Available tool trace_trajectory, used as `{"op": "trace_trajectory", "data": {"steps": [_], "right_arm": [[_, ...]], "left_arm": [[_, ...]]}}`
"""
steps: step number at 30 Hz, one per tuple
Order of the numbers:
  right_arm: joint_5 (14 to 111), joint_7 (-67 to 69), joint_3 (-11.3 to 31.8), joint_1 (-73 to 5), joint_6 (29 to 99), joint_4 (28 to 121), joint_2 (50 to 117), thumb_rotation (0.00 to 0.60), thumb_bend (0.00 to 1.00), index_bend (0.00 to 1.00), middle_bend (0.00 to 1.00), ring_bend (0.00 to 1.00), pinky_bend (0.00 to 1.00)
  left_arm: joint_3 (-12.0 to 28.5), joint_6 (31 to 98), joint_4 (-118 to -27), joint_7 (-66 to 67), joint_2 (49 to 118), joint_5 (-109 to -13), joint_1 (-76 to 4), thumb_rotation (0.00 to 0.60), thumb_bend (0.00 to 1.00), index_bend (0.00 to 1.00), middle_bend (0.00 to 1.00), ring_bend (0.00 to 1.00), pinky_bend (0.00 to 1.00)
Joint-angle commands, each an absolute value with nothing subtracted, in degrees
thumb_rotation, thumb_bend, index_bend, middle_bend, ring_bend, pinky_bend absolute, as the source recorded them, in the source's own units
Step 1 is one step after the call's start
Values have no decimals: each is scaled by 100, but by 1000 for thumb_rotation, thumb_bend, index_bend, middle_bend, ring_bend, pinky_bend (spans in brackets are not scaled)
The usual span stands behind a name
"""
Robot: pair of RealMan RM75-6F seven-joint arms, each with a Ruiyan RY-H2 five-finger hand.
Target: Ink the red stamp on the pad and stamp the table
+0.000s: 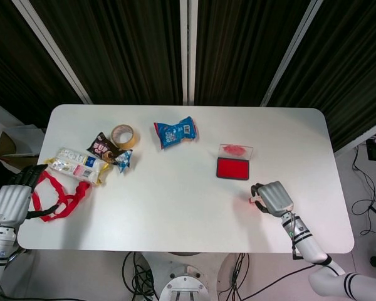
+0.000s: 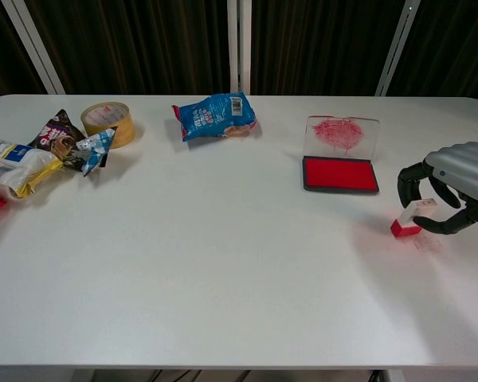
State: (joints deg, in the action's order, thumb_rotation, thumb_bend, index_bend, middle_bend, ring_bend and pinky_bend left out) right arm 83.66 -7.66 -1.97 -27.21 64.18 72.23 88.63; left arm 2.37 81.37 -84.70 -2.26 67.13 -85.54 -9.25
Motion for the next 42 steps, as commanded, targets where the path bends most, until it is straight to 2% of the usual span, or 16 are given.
{"op": "trace_trajectory", "data": {"steps": [1, 17, 23, 28, 35, 39, 42], "right_arm": [[8382, -781, -185, -2708, 6416, 7203, 8878, 600, 369, 643, 513, 717, 901], [8415, -879, -142, -2692, 6233, 7246, 8834, 600, 355, 557, 436, 716, 901], [8406, -911, -140, -2695, 6142, 7293, 8788, 600, 351, 491, 414, 716, 901], [8403, -899, -146, -2701, 6065, 7367, 8715, 600, 343, 340, 337, 720, 896], [8439, -946, -195, -2714, 5959, 7499, 8581, 600, 313, 196, 274, 739, 896], [8536, -1149, -242, -2683, 6054, 7722, 8359, 600, 212, 36, 194, 737, 896], [8538, -1557, -252, -2541, 6329, 8107, 7996, 600, 124, 0, 161, 736, 896]], "left_arm": [[239, 8131, -8457, -236, 6720, -8557, -931, 476, 31, 90, 122, 114, 247], [251, 8147, -8413, -276, 6732, -8560, -933, 472, 31, 90, 122, 114, 246], [246, 8147, -8413, -274, 6732, -8554, -926, 475, 32, 90, 122, 114, 246], [244, 8150, -8418, -295, 6726, -8563, -925, 474, 32, 89, 122, 114, 247], [241, 8158, -8424, -308, 6716, -8584, -929, 472, 32, 90, 122, 114, 247], [233, 8187, -8444, -310, 6694, -8604, -915, 473, 31, 90, 122, 114, 247], [225, 8212, -8468, -305, 6665, -8613, -897, 473, 32, 89, 122, 114, 247]]}}
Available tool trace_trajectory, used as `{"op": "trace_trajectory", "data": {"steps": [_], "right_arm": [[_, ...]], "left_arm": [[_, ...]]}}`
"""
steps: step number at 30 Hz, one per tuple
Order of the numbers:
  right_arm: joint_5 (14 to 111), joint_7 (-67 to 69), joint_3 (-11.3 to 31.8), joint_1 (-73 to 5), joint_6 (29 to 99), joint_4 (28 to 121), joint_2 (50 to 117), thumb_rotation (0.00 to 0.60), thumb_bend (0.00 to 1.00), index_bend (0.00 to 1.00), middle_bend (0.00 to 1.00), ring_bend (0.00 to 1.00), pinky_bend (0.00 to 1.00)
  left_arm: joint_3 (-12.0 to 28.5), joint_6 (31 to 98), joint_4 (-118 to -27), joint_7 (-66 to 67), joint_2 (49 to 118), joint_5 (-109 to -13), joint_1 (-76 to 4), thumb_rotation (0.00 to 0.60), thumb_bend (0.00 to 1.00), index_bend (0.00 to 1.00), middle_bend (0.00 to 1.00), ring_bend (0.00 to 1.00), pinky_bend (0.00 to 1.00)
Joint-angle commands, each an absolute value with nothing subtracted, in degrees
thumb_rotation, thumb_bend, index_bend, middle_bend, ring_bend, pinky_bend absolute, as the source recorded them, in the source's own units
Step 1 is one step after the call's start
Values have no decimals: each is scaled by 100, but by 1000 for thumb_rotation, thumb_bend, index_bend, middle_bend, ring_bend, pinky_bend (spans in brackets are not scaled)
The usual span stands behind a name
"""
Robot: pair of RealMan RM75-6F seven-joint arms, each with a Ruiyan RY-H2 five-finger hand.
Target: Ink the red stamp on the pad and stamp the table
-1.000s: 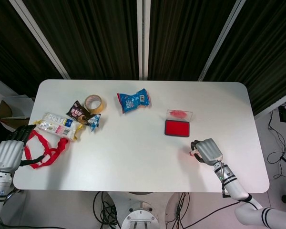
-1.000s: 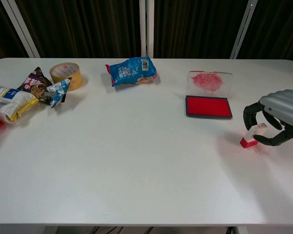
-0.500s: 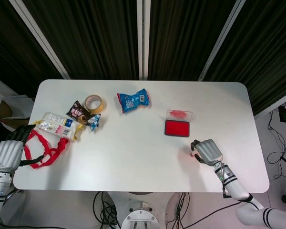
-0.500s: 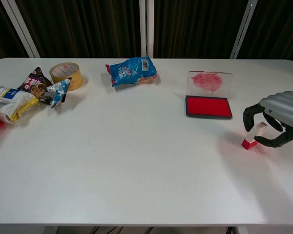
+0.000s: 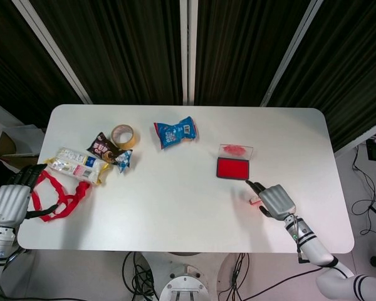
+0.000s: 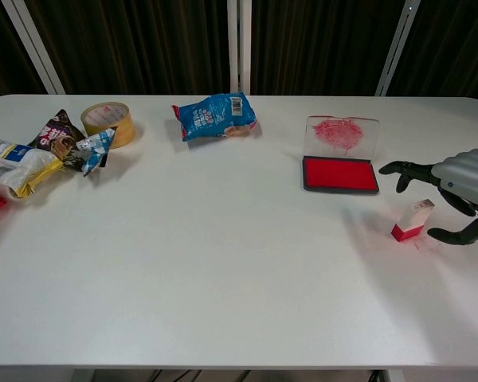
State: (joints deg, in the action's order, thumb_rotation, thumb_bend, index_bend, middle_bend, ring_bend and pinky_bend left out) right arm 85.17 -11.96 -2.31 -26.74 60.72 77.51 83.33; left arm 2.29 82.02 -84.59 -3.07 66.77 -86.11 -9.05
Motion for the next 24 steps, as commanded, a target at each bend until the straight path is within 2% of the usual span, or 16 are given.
{"op": "trace_trajectory", "data": {"steps": [1, 5, 6, 7, 8, 9, 10, 11, 12, 14, 20, 24], "right_arm": [[8515, -1676, -249, -2478, 6435, 8257, 7857, 600, 114, 0, 159, 736, 896], [8457, -1827, -209, -2078, 7128, 8851, 7244, 600, 92, 0, 137, 715, 884], [8477, -1724, -194, -1973, 7322, 8914, 7155, 600, 90, 0, 129, 673, 859], [8521, -1562, -191, -1874, 7503, 8943, 7085, 600, 88, 0, 110, 587, 799], [8626, -1297, -181, -1747, 7772, 8901, 7030, 600, 85, 0, 79, 434, 665], [8725, -1137, -146, -1639, 8054, 8790, 7042, 600, 80, 0, 40, 235, 426], [8813, -1006, -99, -1525, 8356, 8642, 7093, 600, 77, 0, 13, 95, 228], [8899, -834, -27, -1375, 8746, 8433, 7197, 600, 75, 0, 1, 14, 77], [8919, -731, 29, -1268, 8992, 8290, 7277, 600, 72, 0, 0, 0, 1], [8739, -648, 91, -1071, 9168, 8187, 7324, 600, 71, 0, 0, 0, 0], [8196, -546, 263, -901, 8918, 8511, 7085, 600, 68, 0, 0, 0, 0], [8203, -497, 295, -874, 8857, 8597, 7043, 600, 68, 0, 0, 0, 0]], "left_arm": [[224, 8218, -8473, -305, 6656, -8612, -892, 472, 32, 89, 122, 114, 247], [229, 8242, -8489, -312, 6637, -8615, -881, 475, 32, 90, 122, 114, 247], [229, 8247, -8494, -311, 6638, -8620, -880, 475, 32, 90, 122, 114, 247], [229, 8254, -8500, -308, 6639, -8628, -880, 474, 31, 89, 122, 114, 247], [226, 8263, -8508, -301, 6640, -8639, -878, 474, 32, 89, 122, 114, 247], [223, 8269, -8517, -295, 6639, -8646, -876, 475, 32, 89, 122, 114, 247], [221, 8274, -8533, -285, 6636, -8651, -873, 474, 32, 89, 122, 114, 247], [220, 8285, -8558, -273, 6628, -8659, -870, 474, 32, 89, 122, 114, 247], [224, 8303, -8574, -263, 6621, -8670, -868, 474, 32, 89, 122, 114, 247], [237, 8360, -8599, -239, 6609, -8699, -861, 475, 32, 89, 122, 114, 247], [255, 8345, -8709, -124, 6503, -8657, -859, 472, 32, 89, 122, 114, 246], [263, 8385, -8756, -100, 6472, -8652, -837, 474, 32, 90, 122, 114, 246]]}}
